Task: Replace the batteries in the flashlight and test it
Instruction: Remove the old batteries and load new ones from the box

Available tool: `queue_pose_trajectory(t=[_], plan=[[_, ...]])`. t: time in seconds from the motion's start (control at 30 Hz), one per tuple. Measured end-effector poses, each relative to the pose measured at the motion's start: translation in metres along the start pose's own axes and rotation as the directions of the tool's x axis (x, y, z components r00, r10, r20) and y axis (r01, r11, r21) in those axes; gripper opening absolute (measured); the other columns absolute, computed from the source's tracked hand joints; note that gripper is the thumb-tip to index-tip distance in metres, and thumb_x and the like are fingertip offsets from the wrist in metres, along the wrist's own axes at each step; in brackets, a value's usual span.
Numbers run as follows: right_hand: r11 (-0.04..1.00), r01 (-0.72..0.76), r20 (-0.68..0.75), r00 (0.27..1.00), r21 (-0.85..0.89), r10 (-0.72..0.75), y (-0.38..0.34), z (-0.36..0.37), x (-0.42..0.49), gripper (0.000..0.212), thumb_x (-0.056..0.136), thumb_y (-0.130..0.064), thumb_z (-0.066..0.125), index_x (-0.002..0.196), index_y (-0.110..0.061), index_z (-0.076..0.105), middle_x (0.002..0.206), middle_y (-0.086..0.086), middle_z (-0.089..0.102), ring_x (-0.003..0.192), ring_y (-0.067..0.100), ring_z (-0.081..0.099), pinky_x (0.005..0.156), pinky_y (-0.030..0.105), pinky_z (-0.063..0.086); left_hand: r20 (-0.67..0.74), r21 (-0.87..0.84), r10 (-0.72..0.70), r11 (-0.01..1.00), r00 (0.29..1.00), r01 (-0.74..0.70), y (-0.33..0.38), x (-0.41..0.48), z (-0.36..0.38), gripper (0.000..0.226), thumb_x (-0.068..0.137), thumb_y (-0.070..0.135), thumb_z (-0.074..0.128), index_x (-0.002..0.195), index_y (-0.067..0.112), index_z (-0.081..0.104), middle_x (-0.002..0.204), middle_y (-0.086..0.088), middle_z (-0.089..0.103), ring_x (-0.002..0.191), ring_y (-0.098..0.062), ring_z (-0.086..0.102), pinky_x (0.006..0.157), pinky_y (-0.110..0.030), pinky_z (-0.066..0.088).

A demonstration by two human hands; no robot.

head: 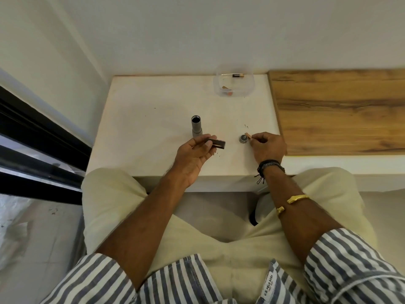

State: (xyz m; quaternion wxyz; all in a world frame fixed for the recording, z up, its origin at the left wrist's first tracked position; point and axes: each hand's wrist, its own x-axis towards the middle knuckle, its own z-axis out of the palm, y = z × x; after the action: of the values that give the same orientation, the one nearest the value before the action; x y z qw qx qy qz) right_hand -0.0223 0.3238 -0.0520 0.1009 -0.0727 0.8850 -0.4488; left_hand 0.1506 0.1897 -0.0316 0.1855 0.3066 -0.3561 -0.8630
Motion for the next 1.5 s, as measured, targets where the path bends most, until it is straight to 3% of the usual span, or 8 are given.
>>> queue_pose_trajectory(t=[0.23, 0.4, 0.5, 0.6, 0.7, 0.8, 0.93, 1.5], plan=[[0.997, 0.024, 0.038, 0.999, -0.068, -0.022, -0.001, -0.003, -0.002, 0.016, 0.083, -0.014, 0.077, 0.099, -0.015, 0.081, 0.095, 0.002, 0.078, 0.087, 0.016, 0.070, 0.088, 0.034, 0.059, 0.150, -0.021, -0.056, 0.998, 0.987, 0.060, 0.006, -0.006, 0.005, 0.035, 0.097, -0.007, 0.050, 0.131, 0.000, 0.057, 0.122, -0.016, 0.063, 0.113, -0.030, 0.065, 0.100, -0.045, 0.052], [0.998, 0.068, -0.030, 0.997, 0.013, -0.068, -0.017, -0.010, -0.014, 0.011, 0.085, -0.015, 0.076, 0.096, -0.015, 0.078, 0.089, -0.003, 0.074, 0.079, 0.010, 0.065, 0.082, 0.033, 0.060, 0.155, -0.001, -0.011, 1.000, 0.988, 0.012, 0.009, -0.011, 0.009, 0.035, 0.098, -0.010, 0.045, 0.132, -0.005, 0.053, 0.122, -0.018, 0.063, 0.112, -0.029, 0.065, 0.093, -0.037, 0.056], [0.983, 0.092, 0.120, 0.987, 0.158, -0.112, -0.032, -0.013, -0.027, 0.009, 0.086, -0.013, 0.072, 0.091, -0.018, 0.078, 0.081, -0.004, 0.074, 0.073, 0.012, 0.069, 0.069, 0.033, 0.061, 0.148, 0.043, 0.009, 0.999, 0.989, -0.016, 0.009, -0.010, 0.009, 0.034, 0.098, -0.007, 0.047, 0.131, -0.004, 0.054, 0.120, -0.018, 0.065, 0.112, -0.031, 0.065, 0.092, -0.039, 0.056], [0.959, 0.167, 0.390, 0.887, 0.230, -0.248, -0.044, -0.016, -0.041, 0.012, 0.090, -0.012, 0.071, 0.099, -0.017, 0.078, 0.082, 0.000, 0.075, 0.067, 0.013, 0.072, 0.060, 0.029, 0.061, 0.110, 0.102, -0.017, 0.995, 0.994, 0.006, 0.009, -0.009, 0.007, 0.030, 0.098, 0.001, 0.054, 0.127, 0.003, 0.059, 0.121, -0.016, 0.069, 0.113, -0.033, 0.066, 0.086, -0.040, 0.058], [0.931, 0.332, 0.506, 0.782, 0.154, -0.363, -0.052, -0.016, -0.049, 0.020, 0.088, -0.014, 0.076, 0.108, -0.017, 0.077, 0.097, -0.001, 0.075, 0.072, 0.012, 0.074, 0.066, 0.026, 0.063, 0.052, 0.158, -0.033, 0.987, 0.998, 0.025, 0.009, -0.008, 0.004, 0.023, 0.097, 0.005, 0.057, 0.118, 0.009, 0.066, 0.114, -0.016, 0.071, 0.110, -0.034, 0.068, 0.081, -0.040, 0.059], [0.910, 0.409, 0.509, 0.771, 0.067, -0.384, -0.055, -0.015, -0.054, 0.027, 0.084, -0.017, 0.079, 0.111, -0.019, 0.076, 0.108, -0.002, 0.075, 0.075, 0.009, 0.073, 0.075, 0.021, 0.059, -0.002, 0.229, -0.019, 0.973, 1.000, 0.019, 0.009, -0.007, 0.002, 0.017, 0.096, 0.008, 0.061, 0.110, 0.012, 0.070, 0.104, -0.013, 0.075, 0.099, -0.031, 0.072, 0.075, -0.036, 0.060], [0.888, 0.460, 0.498, 0.763, 0.030, -0.412, -0.058, -0.017, -0.059, 0.027, 0.083, -0.015, 0.080, 0.110, -0.017, 0.077, 0.109, 0.001, 0.075, 0.080, 0.016, 0.073, 0.083, 0.029, 0.060, -0.055, 0.307, -0.006, 0.951, 0.998, 0.022, 0.008, -0.007, 0.003, 0.017, 0.094, 0.008, 0.064, 0.109, 0.009, 0.071, 0.097, -0.009, 0.077, 0.089, -0.027, 0.075, 0.070, -0.033, 0.061], [0.728, 0.685, 0.626, 0.581, -0.031, -0.520, -0.069, -0.027, -0.062, 0.019, 0.081, -0.015, 0.075, 0.099, -0.014, 0.082, 0.094, 0.004, 0.078, 0.082, 0.021, 0.070, 0.080, 0.040, 0.059, -0.105, 0.385, -0.052, 0.919, 0.993, 0.089, 0.007, -0.008, 0.005, 0.010, 0.093, 0.007, 0.066, 0.100, 0.008, 0.072, 0.096, -0.011, 0.075, 0.076, -0.021, 0.076, 0.060, -0.025, 0.059]])
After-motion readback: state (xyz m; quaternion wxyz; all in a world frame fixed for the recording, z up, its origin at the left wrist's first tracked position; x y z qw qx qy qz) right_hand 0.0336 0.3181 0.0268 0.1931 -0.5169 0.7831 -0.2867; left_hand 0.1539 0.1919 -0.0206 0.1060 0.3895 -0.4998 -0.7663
